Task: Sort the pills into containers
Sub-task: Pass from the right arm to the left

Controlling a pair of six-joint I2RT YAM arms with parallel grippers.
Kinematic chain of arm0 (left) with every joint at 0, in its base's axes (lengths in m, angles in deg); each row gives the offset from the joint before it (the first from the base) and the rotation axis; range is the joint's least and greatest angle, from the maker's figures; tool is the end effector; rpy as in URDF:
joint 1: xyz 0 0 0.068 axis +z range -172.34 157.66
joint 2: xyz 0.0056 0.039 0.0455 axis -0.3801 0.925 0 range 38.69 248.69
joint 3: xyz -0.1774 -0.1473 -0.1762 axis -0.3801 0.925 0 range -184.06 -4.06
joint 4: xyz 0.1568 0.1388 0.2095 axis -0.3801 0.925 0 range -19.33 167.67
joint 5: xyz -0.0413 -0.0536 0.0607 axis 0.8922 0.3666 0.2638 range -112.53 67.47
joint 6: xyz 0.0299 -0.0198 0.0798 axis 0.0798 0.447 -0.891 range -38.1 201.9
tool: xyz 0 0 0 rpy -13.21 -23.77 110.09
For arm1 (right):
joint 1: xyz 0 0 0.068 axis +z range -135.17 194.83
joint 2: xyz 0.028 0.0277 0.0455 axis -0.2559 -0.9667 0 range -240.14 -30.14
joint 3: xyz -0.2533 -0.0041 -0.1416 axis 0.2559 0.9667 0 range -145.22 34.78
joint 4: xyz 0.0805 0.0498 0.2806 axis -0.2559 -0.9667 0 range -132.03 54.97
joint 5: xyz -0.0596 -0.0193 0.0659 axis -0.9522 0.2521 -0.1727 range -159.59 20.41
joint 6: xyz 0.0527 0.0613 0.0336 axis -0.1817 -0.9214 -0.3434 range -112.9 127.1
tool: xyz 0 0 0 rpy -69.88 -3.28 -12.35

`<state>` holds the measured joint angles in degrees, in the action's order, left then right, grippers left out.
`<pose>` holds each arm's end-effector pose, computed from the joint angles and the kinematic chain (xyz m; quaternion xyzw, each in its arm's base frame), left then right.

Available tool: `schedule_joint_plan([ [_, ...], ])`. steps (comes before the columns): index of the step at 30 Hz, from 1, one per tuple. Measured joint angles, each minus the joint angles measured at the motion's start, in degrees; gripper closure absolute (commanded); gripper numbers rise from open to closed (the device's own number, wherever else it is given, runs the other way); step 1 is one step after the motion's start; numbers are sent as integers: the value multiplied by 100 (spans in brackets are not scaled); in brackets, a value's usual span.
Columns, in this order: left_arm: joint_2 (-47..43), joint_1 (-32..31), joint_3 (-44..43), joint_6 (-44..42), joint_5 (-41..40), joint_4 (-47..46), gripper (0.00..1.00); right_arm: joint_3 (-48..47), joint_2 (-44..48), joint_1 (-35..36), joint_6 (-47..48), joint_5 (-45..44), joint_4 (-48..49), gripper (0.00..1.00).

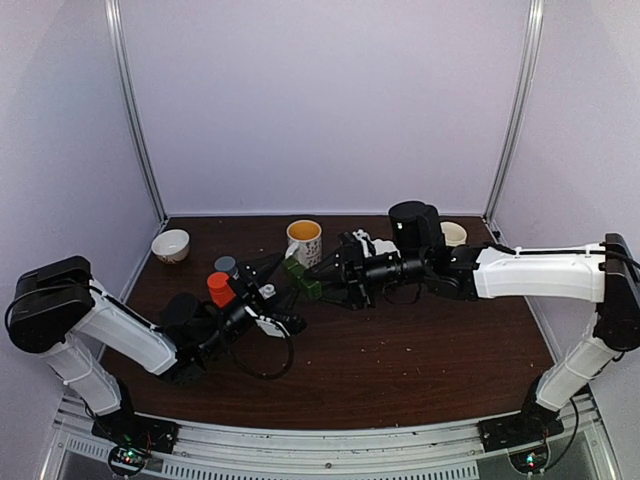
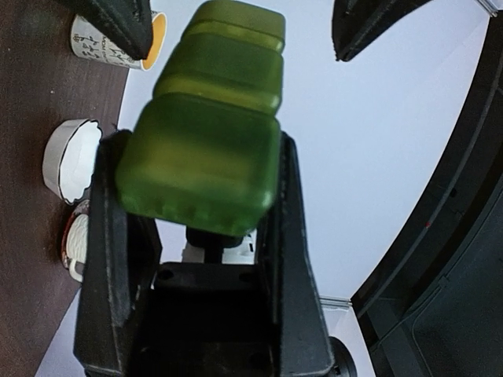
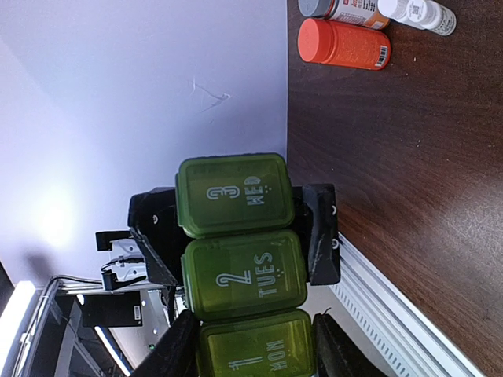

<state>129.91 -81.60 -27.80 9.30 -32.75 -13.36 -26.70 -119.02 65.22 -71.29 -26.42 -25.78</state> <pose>0.1823 -0.2796 0.2008 0.5147 0.3081 0.1456 0.7867 0.2244 0.3545 0.2783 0.0273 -0.7829 -0.6207 0.0329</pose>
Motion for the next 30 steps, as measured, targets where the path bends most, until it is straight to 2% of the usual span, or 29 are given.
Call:
schedule_joint_plan([
  [3,20,-7,-20,-24,7,-17,42,0,-50,0,2,7,2,53],
  [6,105,-17,-28,-52,7,-33,50,-4,-92,0,0,11,11,51],
  [13,289,-46,-42,-105,-9,-35,52,-9,-210,0,-31,44,39,49],
  [16,332,-48,-79,-111,-9,-35,41,-9,-227,0,-31,55,46,48],
  [20,361,-59,-138,-125,-9,-37,40,-9,-234,-2,-31,57,44,49],
  [26,415,-59,-144,-125,-9,-37,46,-11,-236,-2,-33,59,46,49],
  [30,448,-68,-160,-133,-9,-35,60,-11,-243,-2,-48,83,46,50],
])
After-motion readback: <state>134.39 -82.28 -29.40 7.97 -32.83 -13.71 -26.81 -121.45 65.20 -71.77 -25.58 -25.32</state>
